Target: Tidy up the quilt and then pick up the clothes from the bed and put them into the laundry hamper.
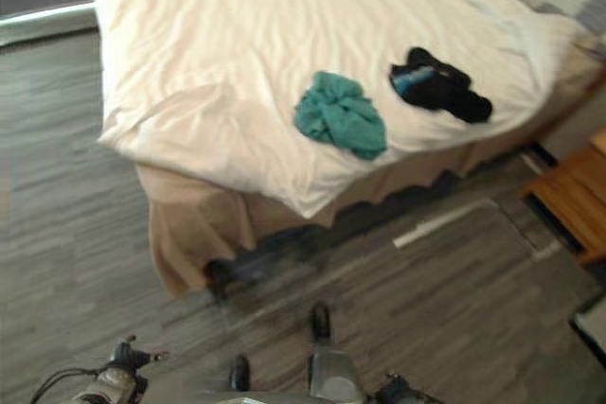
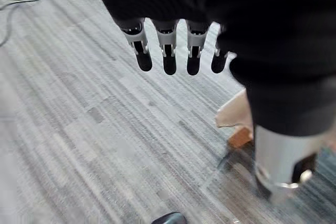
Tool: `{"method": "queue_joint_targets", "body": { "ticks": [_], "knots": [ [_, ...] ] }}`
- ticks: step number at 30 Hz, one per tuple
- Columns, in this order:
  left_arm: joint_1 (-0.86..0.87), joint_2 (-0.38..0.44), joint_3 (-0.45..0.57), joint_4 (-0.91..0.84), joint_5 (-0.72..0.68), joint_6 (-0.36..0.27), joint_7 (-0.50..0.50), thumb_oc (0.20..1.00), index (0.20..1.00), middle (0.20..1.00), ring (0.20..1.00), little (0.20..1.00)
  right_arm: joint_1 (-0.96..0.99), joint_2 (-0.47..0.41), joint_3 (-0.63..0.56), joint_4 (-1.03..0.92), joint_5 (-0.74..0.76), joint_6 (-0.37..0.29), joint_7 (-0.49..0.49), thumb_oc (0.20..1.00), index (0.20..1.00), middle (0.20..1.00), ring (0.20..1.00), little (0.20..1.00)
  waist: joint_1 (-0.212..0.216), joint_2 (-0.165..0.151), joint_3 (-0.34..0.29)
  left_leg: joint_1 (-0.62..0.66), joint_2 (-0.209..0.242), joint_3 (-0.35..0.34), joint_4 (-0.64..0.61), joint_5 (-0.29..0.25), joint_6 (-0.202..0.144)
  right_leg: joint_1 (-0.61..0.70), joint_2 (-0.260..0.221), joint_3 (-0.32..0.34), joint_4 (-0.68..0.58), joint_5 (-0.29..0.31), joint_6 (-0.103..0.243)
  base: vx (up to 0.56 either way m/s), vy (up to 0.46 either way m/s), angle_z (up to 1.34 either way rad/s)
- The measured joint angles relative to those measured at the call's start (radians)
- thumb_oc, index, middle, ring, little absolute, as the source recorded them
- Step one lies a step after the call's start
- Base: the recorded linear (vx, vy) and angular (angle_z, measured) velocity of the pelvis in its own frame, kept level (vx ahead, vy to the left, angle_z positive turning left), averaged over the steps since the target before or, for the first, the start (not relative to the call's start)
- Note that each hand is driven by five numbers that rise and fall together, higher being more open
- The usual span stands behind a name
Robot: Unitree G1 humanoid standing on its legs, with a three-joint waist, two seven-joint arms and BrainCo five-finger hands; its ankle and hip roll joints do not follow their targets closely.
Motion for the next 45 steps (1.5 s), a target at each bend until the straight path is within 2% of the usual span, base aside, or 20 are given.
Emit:
{"method": "queue_joint_targets", "body": {
  "ticks": [1, 3, 5, 9, 10, 12, 14, 15, 16, 19, 21, 24, 27, 30, 31, 33, 38, 43, 44, 45],
  "knots": [
    [0.020, -0.021, 0.006, 0.003, -0.006, 0.002, -0.001, 1.000, 1.000, 1.000, 1.000, 1.000, -0.002, -0.010, 0.001, -0.001, -0.026, 0.001, -0.002, 1.000, 1.000, 1.000, 1.000, 1.000, -0.004, 0.024, -0.006, 0.008, 0.045, -0.012, 0.008, -0.010, -0.028, 0.038, 0.028, -0.051, -0.017, 0.022, -0.041, 0.17, -0.259, 0.99],
    [0.060, -0.064, 0.035, -0.005, -0.010, -0.007, -0.004, 1.000, 1.000, 1.000, 1.000, 1.000, -0.030, -0.037, 0.001, -0.001, -0.047, 0.008, 0.002, 1.000, 1.000, 1.000, 1.000, 1.000, 0.004, 0.052, 0.000, -0.001, 0.084, 0.036, 0.032, 0.024, -0.052, 0.116, 0.047, -0.123, -0.109, 0.033, -0.079, 0.11, -0.205, 0.88],
    [0.088, -0.093, 0.081, -0.013, -0.053, -0.010, -0.005, 1.000, 1.000, 1.000, 1.000, 1.000, -0.054, -0.051, 0.003, -0.008, -0.067, 0.003, 0.001, 1.000, 1.000, 1.000, 1.000, 1.000, 0.012, 0.047, 0.006, 0.002, 0.099, 0.062, 0.027, 0.021, -0.075, 0.152, 0.051, -0.156, -0.108, 0.025, -0.115, 0.02, -0.160, 0.63],
    [0.074, -0.092, 0.184, -0.053, -0.210, -0.026, 0.012, 1.000, 1.000, 1.000, 1.000, 1.000, -0.071, -0.066, -0.007, -0.020, -0.096, -0.005, -0.006, 1.000, 1.000, 1.000, 1.000, 1.000, 0.043, 0.043, 0.006, -0.058, 0.123, 0.069, 0.029, 0.049, -0.117, 0.173, 0.045, -0.204, -0.109, -0.001, -0.133, -0.02, -0.054, 0.53],
    [0.047, -0.088, 0.198, -0.081, -0.262, -0.031, 0.025, 1.000, 1.000, 1.000, 1.000, 1.000, -0.062, -0.069, -0.009, -0.019, -0.097, -0.003, -0.009, 1.000, 1.000, 1.000, 1.000, 1.000, 0.024, 0.045, 0.006, -0.097, 0.128, 0.109, 0.039, 0.062, -0.124, 0.189, 0.031, -0.250, -0.109, -0.016, -0.127, 0.01, -0.002, 0.88],
    [0.030, -0.076, 0.197, -0.131, -0.302, -0.042, 0.036, 1.000, 1.000, 1.000, 1.000, 1.000, -0.047, -0.072, -0.019, -0.013, -0.097, -0.003, -0.013, 1.000, 1.000, 1.000, 1.000, 1.000, 0.021, 0.051, 0.006, -0.103, 0.127, 0.157, 0.033, 0.087, -0.117, 0.211, 0.025, -0.275, -0.113, -0.030, -0.117, 0.03, 0.015, 0.63],
    [0.042, -0.020, 0.170, -0.286, -0.318, -0.056, 0.057, 1.000, 1.000, 1.000, 1.000, 1.000, -0.028, -0.085, -0.046, -0.013, -0.098, -0.013, -0.034, 1.000, 1.000, 1.000, 1.000, 1.000, 0.014, 0.102, -0.001, -0.090, 0.143, 0.175, 0.006, 0.110, -0.087, 0.219, 0.042, -0.277, -0.115, -0.052, -0.087, 0.04, 0.031, 0.07],
    [0.039, 0.030, 0.160, -0.384, -0.315, -0.047, 0.073, 1.000, 1.000, 1.000, 1.000, 1.000, -0.019, -0.088, -0.051, -0.015, -0.097, -0.018, -0.041, 1.000, 1.000, 1.000, 1.000, 1.000, 0.013, 0.110, 0.008, -0.084, 0.139, 0.178, -0.007, 0.122, -0.095, 0.228, 0.038, -0.271, -0.115, -0.047, -0.079, 0.00, 0.000, 0.00],
    [0.039, 0.142, 0.135, -0.540, -0.287, -0.094, 0.099, 1.000, 1.000, 1.000, 1.000, 1.000, 0.026, -0.085, -0.055, -0.043, -0.097, -0.023, -0.040, 1.000, 1.000, 1.000, 1.000, 1.000, 0.014, 0.108, 0.011, -0.084, 0.114, 0.175, -0.007, 0.117, -0.079, 0.231, 0.015, -0.265, -0.115, -0.039, -0.068, 0.00, 0.000, 0.00],
    [0.005, 0.319, 0.177, -0.706, -0.223, -0.150, 0.155, 1.000, 1.000, 1.000, 1.000, 1.000, 0.113, -0.083, -0.054, -0.066, -0.097, -0.038, -0.038, 1.000, 1.000, 1.000, 1.000, 1.000, -0.009, 0.099, -0.006, -0.075, 0.080, 0.180, -0.007, 0.101, -0.062, 0.233, -0.021, -0.255, -0.115, -0.025, -0.033, 0.03, 0.004, -0.03],
    [0.007, 0.393, 0.189, -0.875, -0.157, -0.142, 0.187, 1.000, 1.000, 1.000, 1.000, 1.000, 0.166, -0.080, -0.054, -0.074, -0.095, -0.049, -0.027, 1.000, 1.000, 1.000, 1.000, 1.000, -0.010, 0.085, -0.010, -0.062, 0.071, 0.203, -0.008, 0.107, -0.061, 0.235, -0.027, -0.243, -0.115, -0.019, -0.023, 0.04, 0.015, -0.16],
    [-0.028, 0.425, 0.176, -1.005, -0.048, -0.161, 0.191, 1.000, 1.000, 1.000, 1.000, 1.000, 0.191, -0.080, -0.055, -0.055, -0.095, -0.051, -0.003, 1.000, 1.000, 1.000, 1.000, 1.000, -0.020, 0.094, -0.009, -0.062, 0.070, 0.212, -0.008, 0.107, -0.061, 0.227, -0.025, -0.228, -0.115, -0.019, -0.022, -0.03, 0.011, -0.14],
    [-0.161, 0.425, 0.067, -1.020, 0.031, -0.139, 0.188, 1.000, 1.000, 1.000, 1.000, 1.000, 0.166, -0.087, -0.048, -0.039, -0.095, -0.049, 0.012, 1.000, 1.000, 1.000, 1.000, 1.000, -0.049, 0.101, -0.009, -0.080, 0.078, 0.231, -0.008, 0.108, -0.063, 0.194, -0.015, -0.206, -0.115, -0.017, -0.019, -0.17, 0.022, -0.21],
    [-0.484, 0.435, -0.194, -0.975, 0.165, -0.107, 0.183, 1.000, 1.000, 1.000, 1.000, 1.000, 0.079, -0.104, -0.040, -0.041, -0.095, -0.051, 0.016, 1.000, 1.000, 1.000, 1.000, 1.000, -0.081, 0.094, 0.010, -0.178, 0.075, 0.263, -0.002, 0.138, -0.060, 0.076, -0.016, -0.168, -0.114, 0.024, -0.016, -0.21, 0.021, -0.33],
    [-0.542, 0.444, -0.227, -0.965, 0.196, -0.106, 0.181, 1.000, 1.000, 1.000, 1.000, 1.000, 0.056, -0.109, -0.036, -0.041, -0.095, -0.052, 0.016, 1.000, 1.000, 1.000, 1.000, 1.000, -0.095, 0.091, 0.020, -0.195, 0.074, 0.271, -0.002, 0.140, -0.059, 0.054, -0.017, -0.167, -0.114, 0.029, -0.013, -0.17, -0.002, -0.31],
    [-0.725, 0.435, -0.314, -0.894, 0.278, -0.082, 0.191, 1.000, 1.000, 1.000, 1.000, 1.000, 0.014, -0.120, -0.024, -0.041, -0.093, -0.051, 0.009, 1.000, 1.000, 1.000, 1.000, 1.000, -0.149, 0.086, 0.067, -0.231, 0.073, 0.289, -0.002, 0.152, -0.059, 0.007, -0.017, -0.145, -0.111, 0.041, -0.004, -0.18, -0.027, -0.30],
    [-0.915, 0.416, -0.441, -0.732, 0.358, -0.034, 0.201, 1.000, 1.000, 1.000, 1.000, 1.000, -0.031, -0.131, -0.006, -0.018, -0.055, -0.041, -0.008, 1.000, 1.000, 1.000, 1.000, 1.000, -0.196, 0.101, 0.161, -0.295, 0.090, 0.329, -0.001, 0.162, -0.068, -0.082, 0.002, -0.116, -0.108, 0.068, -0.019, -0.11, -0.047, -0.28],
    [-1.026, 0.416, -0.524, -0.501, 0.407, 0.033, 0.194, 1.000, 1.000, 1.000, 1.000, 1.000, -0.059, -0.128, 0.017, -0.053, -0.031, -0.062, -0.035, 1.000, 1.000, 1.000, 1.000, 1.000, -0.198, 0.099, 0.252, -0.346, 0.118, 0.333, 0.023, 0.164, -0.077, -0.124, 0.027, -0.116, -0.107, 0.084, -0.040, -0.06, -0.042, -0.04],
    [-1.043, 0.415, -0.524, -0.454, 0.436, 0.042, 0.201, 0.200, 0.200, 0.200, 0.200, 0.200, -0.061, -0.127, 0.035, -0.057, -0.014, -0.064, -0.038, 1.000, 1.000, 1.000, 1.000, 1.000, -0.194, 0.098, 0.258, -0.346, 0.122, 0.333, 0.023, 0.164, -0.078, -0.124, 0.031, -0.118, -0.107, 0.084, -0.040, 0.00, 0.000, 0.00],
    [-1.047, 0.418, -0.525, -0.420, 0.451, 0.048, 0.197, 0.200, 0.200, 0.200, 0.200, 0.200, -0.061, -0.126, 0.037, -0.058, -0.010, -0.068, -0.039, 1.000, 1.000, 1.000, 1.000, 1.000, -0.194, 0.098, 0.258, -0.341, 0.124, 0.332, 0.024, 0.164, -0.079, -0.117, 0.032, -0.120, -0.107, 0.083, -0.042, 0.03, -0.025, 0.02]
  ]
}}
